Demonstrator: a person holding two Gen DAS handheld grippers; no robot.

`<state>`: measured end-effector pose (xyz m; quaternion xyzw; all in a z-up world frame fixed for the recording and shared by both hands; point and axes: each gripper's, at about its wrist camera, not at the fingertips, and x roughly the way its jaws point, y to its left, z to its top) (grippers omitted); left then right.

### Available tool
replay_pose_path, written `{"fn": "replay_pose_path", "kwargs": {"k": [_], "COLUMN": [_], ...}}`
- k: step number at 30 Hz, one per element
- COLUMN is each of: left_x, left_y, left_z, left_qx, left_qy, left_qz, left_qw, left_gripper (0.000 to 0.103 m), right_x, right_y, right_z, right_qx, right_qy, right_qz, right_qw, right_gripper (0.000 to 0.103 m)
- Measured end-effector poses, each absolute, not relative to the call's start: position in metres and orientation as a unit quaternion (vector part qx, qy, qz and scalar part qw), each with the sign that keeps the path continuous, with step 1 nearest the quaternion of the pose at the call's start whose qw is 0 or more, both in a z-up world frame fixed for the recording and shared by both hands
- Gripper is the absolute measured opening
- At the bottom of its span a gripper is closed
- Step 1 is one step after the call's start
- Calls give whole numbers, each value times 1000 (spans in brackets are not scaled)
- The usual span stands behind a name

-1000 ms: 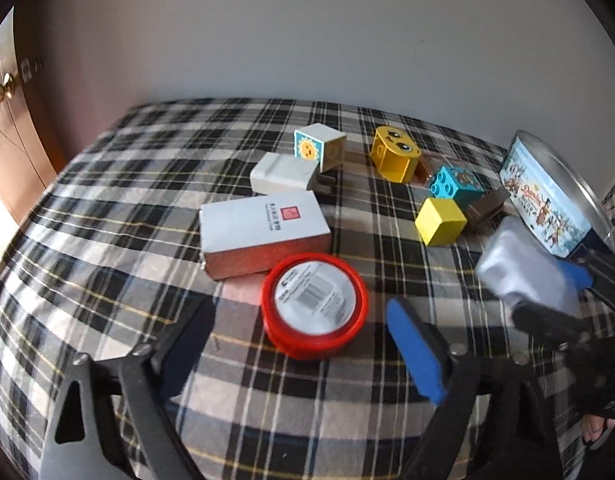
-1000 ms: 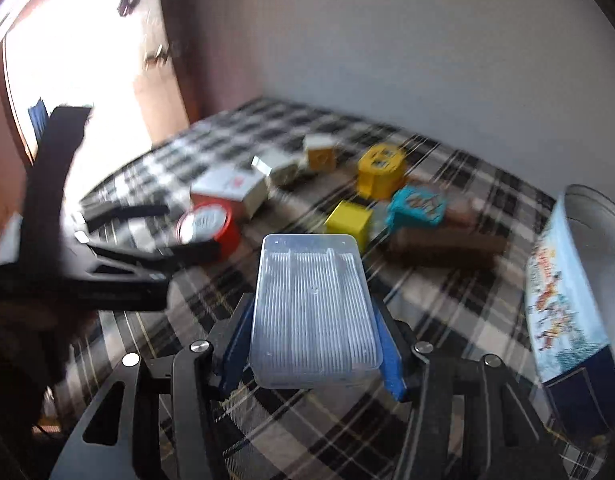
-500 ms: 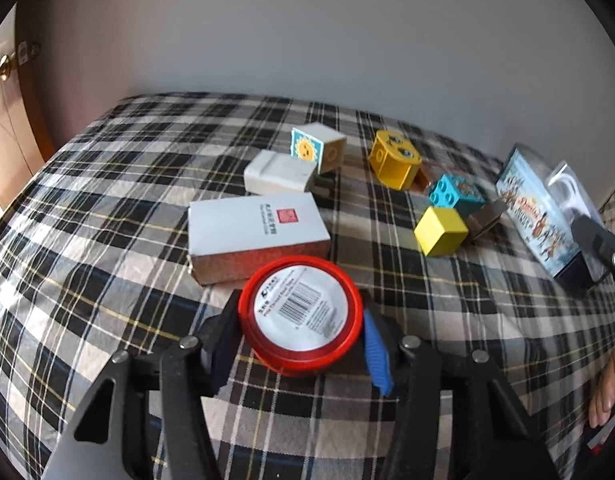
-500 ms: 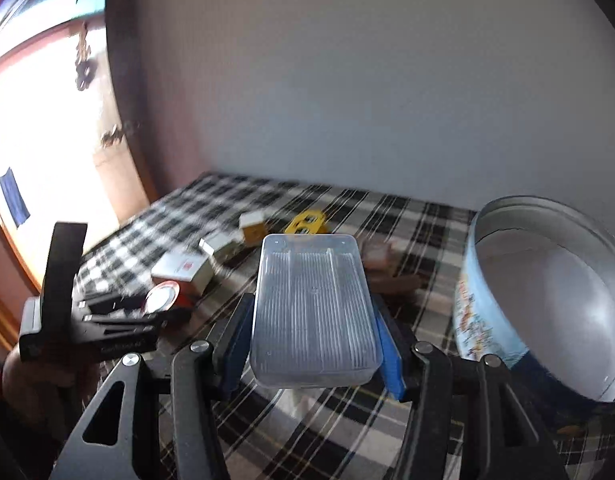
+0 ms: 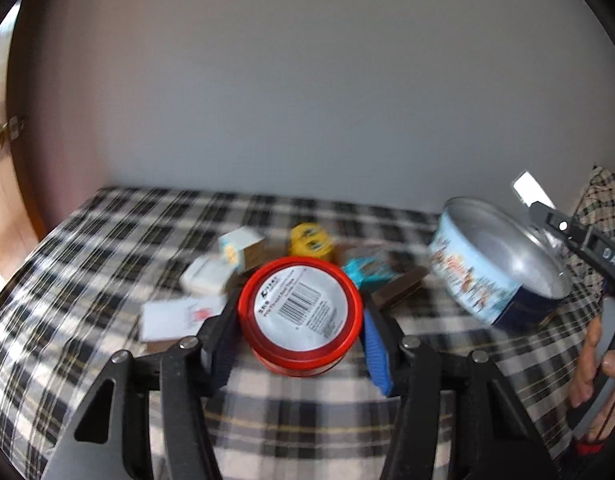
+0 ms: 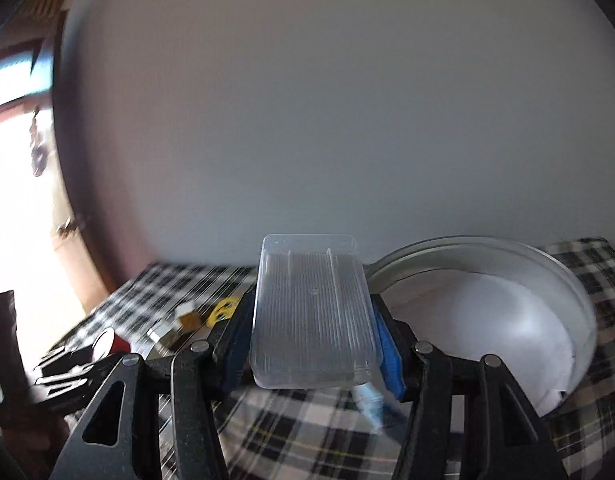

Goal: Organize rigid objects
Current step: 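Carry the tray and tape roll over the tin and open both tools to drop them in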

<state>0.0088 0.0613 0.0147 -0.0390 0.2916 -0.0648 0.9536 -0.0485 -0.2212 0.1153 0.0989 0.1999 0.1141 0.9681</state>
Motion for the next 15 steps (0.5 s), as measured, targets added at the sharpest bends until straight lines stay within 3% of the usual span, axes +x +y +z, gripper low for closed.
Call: {"fn": "replay_pose_path", "kwargs": {"k": [15], "left_x": [51], "left_y": [-66], "left_z": [26], "left_qx": [-14], "left_qy": [257], "left_qz": [-155], "left_qw": [954], "left_gripper": [54], "right_x": [-49], "right_y": [-314], "right_z": [101], "right_qx": [53], "right_qy": [193], "right_qz": [-37], "right_qw": [979], "right_gripper": [57]}}
